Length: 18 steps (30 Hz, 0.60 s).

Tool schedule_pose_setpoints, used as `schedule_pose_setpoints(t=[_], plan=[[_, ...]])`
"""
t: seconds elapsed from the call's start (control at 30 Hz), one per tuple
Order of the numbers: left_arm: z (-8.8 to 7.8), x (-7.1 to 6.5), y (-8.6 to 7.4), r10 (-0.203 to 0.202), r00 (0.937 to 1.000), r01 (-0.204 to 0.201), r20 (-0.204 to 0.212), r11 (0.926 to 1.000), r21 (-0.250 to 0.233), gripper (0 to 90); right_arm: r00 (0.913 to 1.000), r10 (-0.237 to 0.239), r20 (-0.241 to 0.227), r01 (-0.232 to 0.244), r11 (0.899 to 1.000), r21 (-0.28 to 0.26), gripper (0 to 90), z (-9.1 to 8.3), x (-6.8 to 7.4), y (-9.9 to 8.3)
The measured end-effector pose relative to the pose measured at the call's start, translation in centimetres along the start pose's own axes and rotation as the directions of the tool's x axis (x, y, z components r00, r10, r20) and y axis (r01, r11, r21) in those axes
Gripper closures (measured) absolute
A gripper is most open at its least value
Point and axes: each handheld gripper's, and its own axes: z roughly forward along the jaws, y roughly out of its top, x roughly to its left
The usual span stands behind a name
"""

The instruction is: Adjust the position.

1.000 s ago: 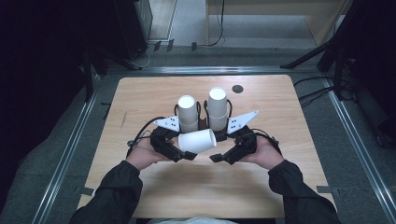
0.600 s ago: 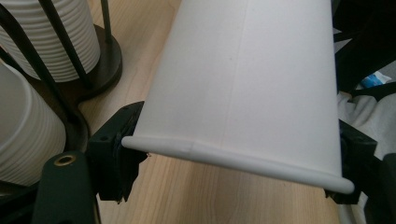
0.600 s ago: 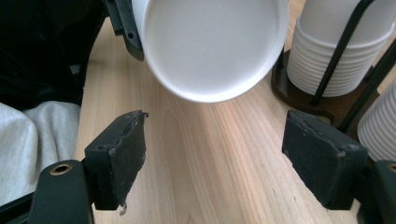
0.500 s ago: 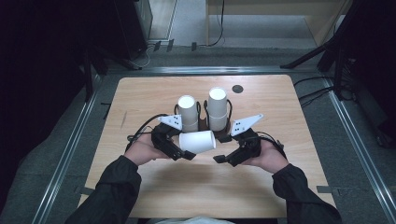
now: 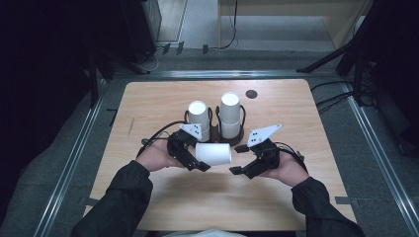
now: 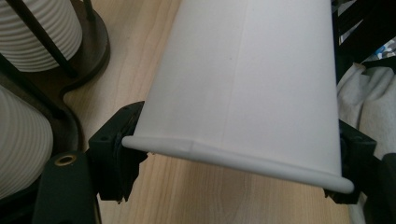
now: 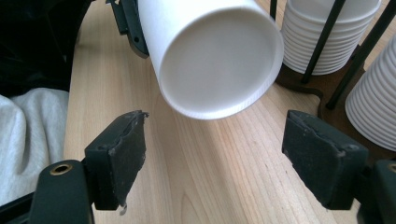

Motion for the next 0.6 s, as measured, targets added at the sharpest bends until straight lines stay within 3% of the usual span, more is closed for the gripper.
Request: schedule_pose_setpoints(t=[0.33,0.6], plan=[[1.3,-0.2,0.7,0.058,0.9981,-0.056,-0.020,0.9932,0.102,21.2,0.9999,-0.009,0.012,0.009,1.000,0.023,22.2,0.1,0.3,-0.4],[2.6,-0.1,1.1,0.074,0.9973,-0.074,0.003,0.9847,0.158,21.2,0.9993,-0.018,0.033,0.017,0.999,0.044,22.3,0.4,0.6,-0.7]])
